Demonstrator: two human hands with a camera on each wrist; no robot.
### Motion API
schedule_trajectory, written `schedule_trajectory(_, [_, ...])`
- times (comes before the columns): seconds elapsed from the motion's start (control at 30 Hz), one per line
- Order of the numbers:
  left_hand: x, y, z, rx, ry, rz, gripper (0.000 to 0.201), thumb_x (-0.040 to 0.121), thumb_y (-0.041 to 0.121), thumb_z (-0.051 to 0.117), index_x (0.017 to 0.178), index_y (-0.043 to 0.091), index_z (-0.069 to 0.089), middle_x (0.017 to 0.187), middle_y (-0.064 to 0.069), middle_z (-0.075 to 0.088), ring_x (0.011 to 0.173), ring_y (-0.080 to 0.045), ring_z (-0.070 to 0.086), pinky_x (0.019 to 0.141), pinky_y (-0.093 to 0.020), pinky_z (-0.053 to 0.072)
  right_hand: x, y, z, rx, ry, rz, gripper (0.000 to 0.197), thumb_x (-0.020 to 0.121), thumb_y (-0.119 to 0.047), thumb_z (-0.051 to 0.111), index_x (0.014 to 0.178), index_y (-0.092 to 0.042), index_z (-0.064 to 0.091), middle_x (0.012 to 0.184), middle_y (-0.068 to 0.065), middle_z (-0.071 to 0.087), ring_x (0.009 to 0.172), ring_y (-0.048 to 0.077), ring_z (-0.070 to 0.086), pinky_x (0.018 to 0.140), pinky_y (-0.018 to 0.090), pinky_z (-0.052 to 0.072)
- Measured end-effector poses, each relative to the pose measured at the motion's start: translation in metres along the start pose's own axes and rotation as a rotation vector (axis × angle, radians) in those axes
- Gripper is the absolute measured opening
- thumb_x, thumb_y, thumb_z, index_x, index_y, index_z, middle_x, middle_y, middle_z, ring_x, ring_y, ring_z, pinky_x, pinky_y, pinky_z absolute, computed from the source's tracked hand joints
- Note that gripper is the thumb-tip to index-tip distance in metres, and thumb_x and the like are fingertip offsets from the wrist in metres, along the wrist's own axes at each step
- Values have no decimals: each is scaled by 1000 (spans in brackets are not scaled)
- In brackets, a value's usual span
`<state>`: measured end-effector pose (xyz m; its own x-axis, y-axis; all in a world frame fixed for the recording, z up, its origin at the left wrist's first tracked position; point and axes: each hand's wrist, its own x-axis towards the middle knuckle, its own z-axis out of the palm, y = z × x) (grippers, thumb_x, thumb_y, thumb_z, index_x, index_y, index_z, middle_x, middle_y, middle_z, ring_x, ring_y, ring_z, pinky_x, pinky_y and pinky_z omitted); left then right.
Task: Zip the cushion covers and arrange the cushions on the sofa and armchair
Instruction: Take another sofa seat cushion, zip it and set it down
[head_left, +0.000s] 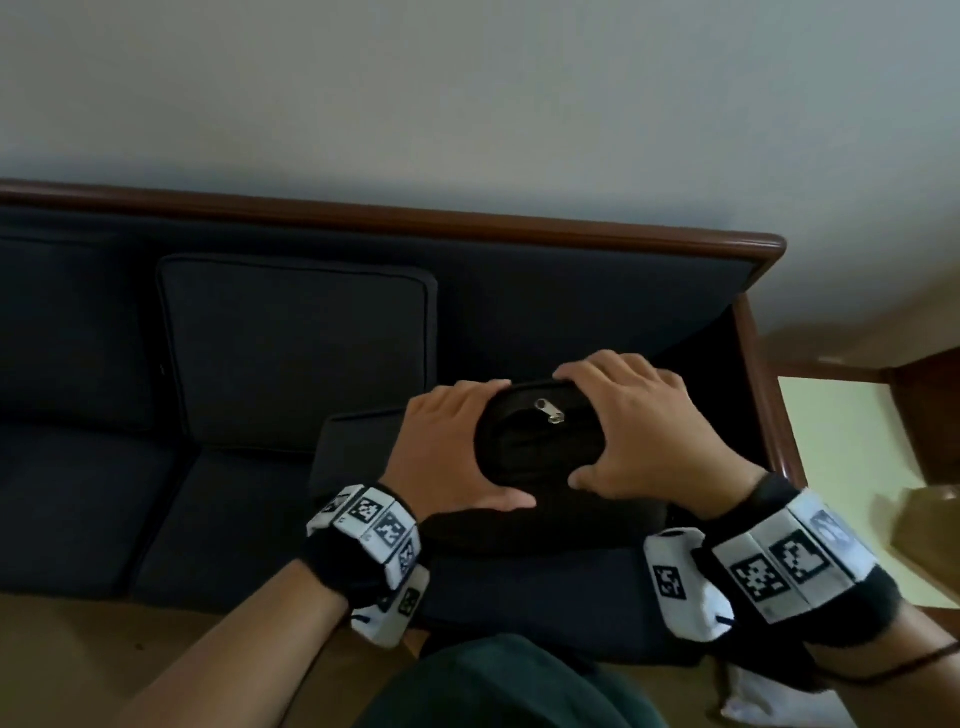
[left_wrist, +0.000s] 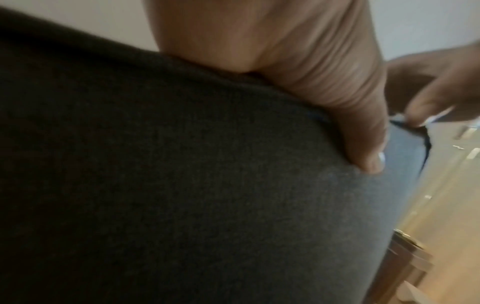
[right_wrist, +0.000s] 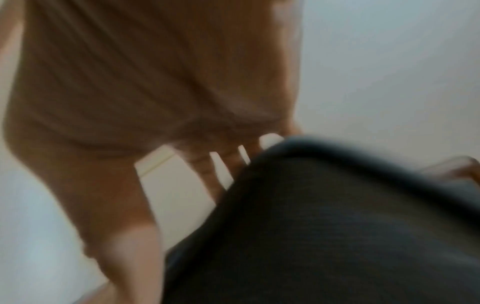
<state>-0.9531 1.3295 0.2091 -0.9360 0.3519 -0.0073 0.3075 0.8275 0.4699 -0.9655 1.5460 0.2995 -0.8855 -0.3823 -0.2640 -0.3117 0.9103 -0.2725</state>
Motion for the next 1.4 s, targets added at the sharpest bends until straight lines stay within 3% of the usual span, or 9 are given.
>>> schedule_trajectory(0.13, [23, 39, 23, 88, -140, 93, 119, 54, 81, 67, 151, 26, 26, 151, 7, 39, 134, -15, 40, 113, -36, 28, -4, 22, 40, -264, -151, 137, 120, 54, -60, 78, 151, -23, 18, 142, 5, 38, 134, 31, 35, 114, 63, 18])
schedule_trajectory(0.23, [16, 26, 22, 80, -142, 50, 119, 53, 79, 69, 152, 29, 25, 150, 7, 37, 134, -17, 40, 113, -38, 30, -30, 80, 54, -192, 10, 278, 108, 43, -44, 73, 142, -23, 38, 128, 5, 49, 126, 34, 45, 110, 61, 28])
schedule_trajectory(0.4, [-3, -6, 30, -324, -200, -77, 119, 54, 60, 82, 151, 31, 21, 154, 18, 22, 143, -6, 26, 119, -36, 28, -50, 130, 56, -156, 139, 260, 115, 22, -57, 78, 128, -24, 51, 115, -2, 55, 112, 29, 54, 101, 53, 40])
schedule_trajectory(0.57, [5, 0, 53, -680, -168, -307, 132, 42, 33, 99, 146, 34, 17, 131, 24, 42, 126, -3, 44, 112, -31, 36, -29, 110, 63, -92, 193, 230, 111, 23, -47, 82, 128, -22, 53, 116, -2, 56, 113, 27, 54, 107, 50, 36])
schedule_trajectory(0.73, [-5, -13, 41, -545, -108, -263, 130, 27, 84, 76, 134, 23, 36, 124, 11, 54, 118, -10, 54, 99, -27, 45, -32, 100, 69, -64, 250, 237, 108, 21, -40, 83, 124, -19, 58, 113, -1, 59, 110, 27, 57, 107, 51, 36])
schedule_trajectory(0.97, [-6, 9, -2, -434, -40, -138, 118, 30, 66, 84, 130, 18, 43, 123, 6, 60, 116, -11, 59, 101, -37, 50, -47, 101, 63, 21, 407, 206, 90, 28, -44, 71, 114, -17, 63, 101, -1, 62, 97, 29, 60, 93, 48, 38])
schedule_trajectory(1.2, [14, 46, -60, -337, 90, 72, 101, 41, 61, 85, 129, 23, 53, 123, 10, 62, 114, -6, 60, 99, -26, 46, -47, 113, 80, 567, 371, 156, 105, 23, -49, 73, 122, -19, 58, 116, -1, 58, 110, 27, 57, 95, 50, 47])
schedule_trajectory(1.33, [25, 50, 5, -148, -95, 15, 108, 50, 69, 81, 142, 29, 41, 139, 9, 49, 126, -13, 46, 110, -35, 37, -37, 97, 115, 1239, 166, 139, 80, 64, -62, 76, 134, -31, 54, 144, 3, 50, 137, 16, 43, 115, 39, 32])
schedule_trajectory(1.4, [25, 45, 43, 3, -234, -24, 117, 58, 71, 77, 152, 32, 20, 154, 7, 31, 139, -18, 31, 117, -39, 25, -31, 97, 138, 1377, 244, 260, 86, 62, -83, 65, 133, -38, 50, 149, 2, 44, 142, 18, 37, 120, 39, 26])
